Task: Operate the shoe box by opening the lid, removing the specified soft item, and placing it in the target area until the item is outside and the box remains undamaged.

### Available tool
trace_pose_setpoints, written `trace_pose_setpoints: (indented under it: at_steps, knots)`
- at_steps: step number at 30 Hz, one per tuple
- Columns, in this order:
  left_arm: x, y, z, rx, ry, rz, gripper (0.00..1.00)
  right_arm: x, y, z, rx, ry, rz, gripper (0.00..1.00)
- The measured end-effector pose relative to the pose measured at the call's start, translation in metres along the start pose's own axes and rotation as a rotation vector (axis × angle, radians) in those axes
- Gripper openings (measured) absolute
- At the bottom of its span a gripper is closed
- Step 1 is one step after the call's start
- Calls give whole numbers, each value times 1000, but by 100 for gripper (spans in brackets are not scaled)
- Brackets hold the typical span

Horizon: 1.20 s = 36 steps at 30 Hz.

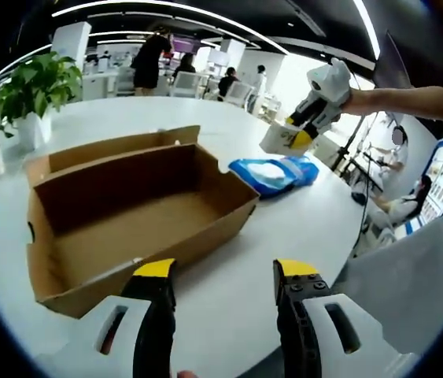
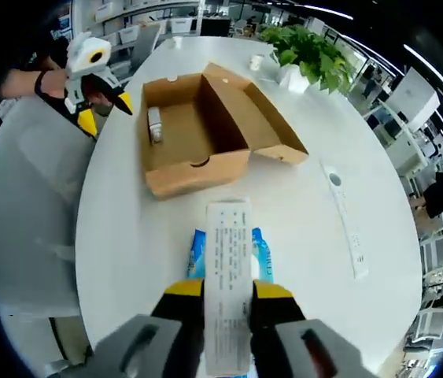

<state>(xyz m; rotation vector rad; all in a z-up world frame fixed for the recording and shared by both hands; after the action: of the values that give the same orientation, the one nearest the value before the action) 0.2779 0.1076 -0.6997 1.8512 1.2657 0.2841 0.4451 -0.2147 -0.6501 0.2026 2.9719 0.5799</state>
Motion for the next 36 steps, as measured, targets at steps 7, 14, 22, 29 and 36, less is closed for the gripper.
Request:
trace_pose_setpoints:
  at_steps: [7,14,22,29,36]
  knots:
    - [-10,-2,1,18,-6,25,50,-2,-35,-7,13,-12,50,17]
    - [-13,-5,2,33,-10,35,50,-3,-62,-13,22,-21,83,17]
    - [-11,-6,3,38,-4,40,50,-6,-88,-20,34,-32,116,17]
    - [-17,-6,7,51,-13,62,50,-10,-108,-23,50,-34,131,17]
    - [-17,-5,8,55,-11,69,50,-16,-121,-25,53,-38,144,17]
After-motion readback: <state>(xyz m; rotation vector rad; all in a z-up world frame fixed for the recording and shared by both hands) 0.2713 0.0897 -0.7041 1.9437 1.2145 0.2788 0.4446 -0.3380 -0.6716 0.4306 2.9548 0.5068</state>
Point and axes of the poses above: the point that each gripper's makers call its tool centre point, and the gripper's own axes: z roughly forward along the fingers, x roughly to its left, y roughly out of its top, the point moved 8 cm from there along -z, roughly backward along the fingers, and after that the axes turned 4 degrees about y, right-handed, at the moved point
